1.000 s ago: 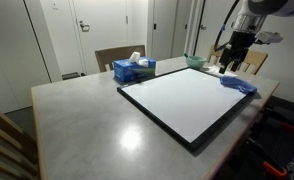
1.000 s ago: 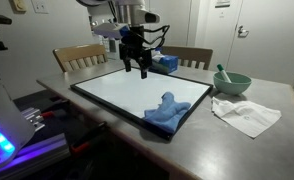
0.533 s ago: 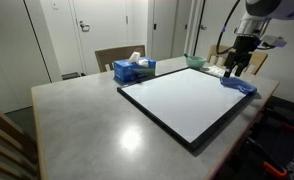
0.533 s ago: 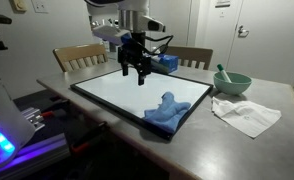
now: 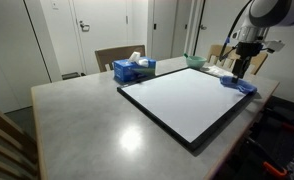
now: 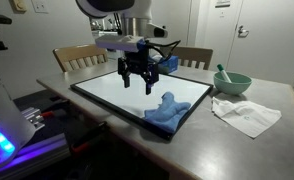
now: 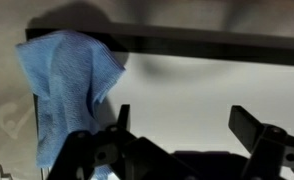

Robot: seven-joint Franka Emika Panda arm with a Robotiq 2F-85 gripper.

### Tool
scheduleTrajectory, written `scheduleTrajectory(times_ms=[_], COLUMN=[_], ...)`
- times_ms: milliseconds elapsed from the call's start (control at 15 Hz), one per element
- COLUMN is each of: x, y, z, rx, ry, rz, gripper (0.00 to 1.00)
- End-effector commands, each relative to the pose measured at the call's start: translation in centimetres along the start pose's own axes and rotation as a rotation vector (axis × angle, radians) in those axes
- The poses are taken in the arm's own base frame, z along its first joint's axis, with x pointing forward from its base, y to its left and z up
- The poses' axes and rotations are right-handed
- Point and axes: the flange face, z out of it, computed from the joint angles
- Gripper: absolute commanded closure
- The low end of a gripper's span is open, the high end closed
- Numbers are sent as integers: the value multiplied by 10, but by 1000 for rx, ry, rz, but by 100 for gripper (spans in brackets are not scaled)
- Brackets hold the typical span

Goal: Use the blue towel to wipe the white board

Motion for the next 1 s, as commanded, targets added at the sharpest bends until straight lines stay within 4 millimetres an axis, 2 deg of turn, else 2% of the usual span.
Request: scheduleTrajectory(times_ms=[0, 133, 200, 400, 600, 933], x=[-27, -38, -34, -43, -38, -32], y=[38, 61, 40, 58, 58, 62], z=[26, 31, 24, 27, 30, 21], rx=[-28, -62, -43, -56, -76, -108], ry=[-144, -202, -145, -175, -132, -34], rz=[-110, -102, -92, -87, -101, -122], gripper=[0, 0, 0, 0, 0, 0])
